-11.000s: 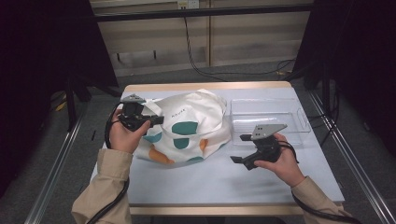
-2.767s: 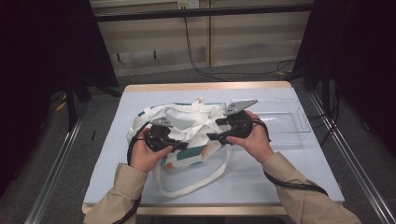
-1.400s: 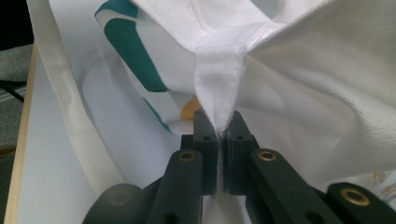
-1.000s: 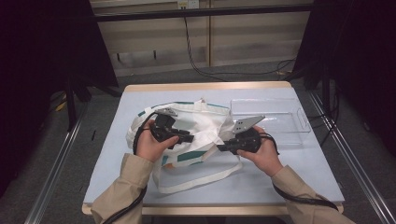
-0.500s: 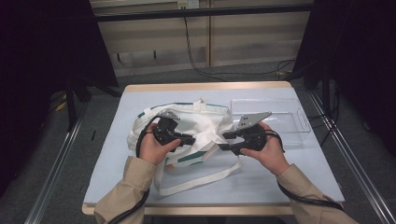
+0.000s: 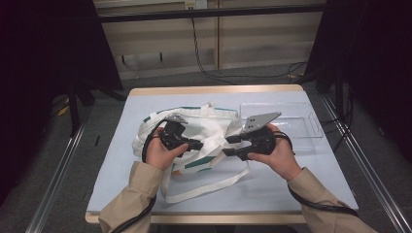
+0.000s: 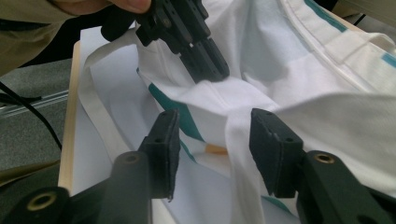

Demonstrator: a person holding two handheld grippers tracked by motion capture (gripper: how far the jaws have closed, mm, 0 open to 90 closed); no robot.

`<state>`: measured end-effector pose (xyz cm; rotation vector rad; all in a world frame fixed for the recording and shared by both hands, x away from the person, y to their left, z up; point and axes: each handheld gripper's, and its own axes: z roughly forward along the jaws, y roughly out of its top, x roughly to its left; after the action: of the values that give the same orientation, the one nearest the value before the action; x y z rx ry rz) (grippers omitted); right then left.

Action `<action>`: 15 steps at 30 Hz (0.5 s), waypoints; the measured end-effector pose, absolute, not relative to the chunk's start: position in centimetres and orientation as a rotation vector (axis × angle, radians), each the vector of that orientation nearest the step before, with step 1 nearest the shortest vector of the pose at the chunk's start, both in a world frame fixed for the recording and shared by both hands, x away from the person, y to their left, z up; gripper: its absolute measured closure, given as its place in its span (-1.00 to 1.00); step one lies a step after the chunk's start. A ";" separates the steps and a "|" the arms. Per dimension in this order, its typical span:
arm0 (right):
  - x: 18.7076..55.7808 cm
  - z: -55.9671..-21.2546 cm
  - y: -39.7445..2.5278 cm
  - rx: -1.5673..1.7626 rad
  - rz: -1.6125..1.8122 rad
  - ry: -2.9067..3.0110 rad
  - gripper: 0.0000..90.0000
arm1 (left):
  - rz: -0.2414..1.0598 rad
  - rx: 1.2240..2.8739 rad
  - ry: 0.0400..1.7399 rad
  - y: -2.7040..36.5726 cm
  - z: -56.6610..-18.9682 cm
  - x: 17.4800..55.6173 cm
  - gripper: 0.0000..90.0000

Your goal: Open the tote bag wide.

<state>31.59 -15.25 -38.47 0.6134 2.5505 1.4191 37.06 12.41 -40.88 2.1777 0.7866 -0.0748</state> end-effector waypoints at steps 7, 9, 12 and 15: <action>32.5 -38.4 -13.5 0.581 1.419 2.549 0.07 | -0.097 2.181 0.776 12.3 -41.2 36.8 0.84; 33.0 -38.4 -12.9 0.577 1.421 2.547 0.04 | -0.097 2.178 0.776 12.3 -41.3 36.7 0.84; 33.3 -38.5 -12.5 0.585 1.407 2.543 0.02 | -0.106 2.178 0.769 12.3 -41.4 36.6 0.85; 34.2 -39.2 -12.2 0.590 1.360 2.548 -0.01 | -0.127 2.202 0.754 12.2 -41.6 36.4 0.91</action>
<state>34.21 -12.23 -39.18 0.5900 2.5478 1.3600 36.43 12.23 -41.63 2.2020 0.7538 -0.1271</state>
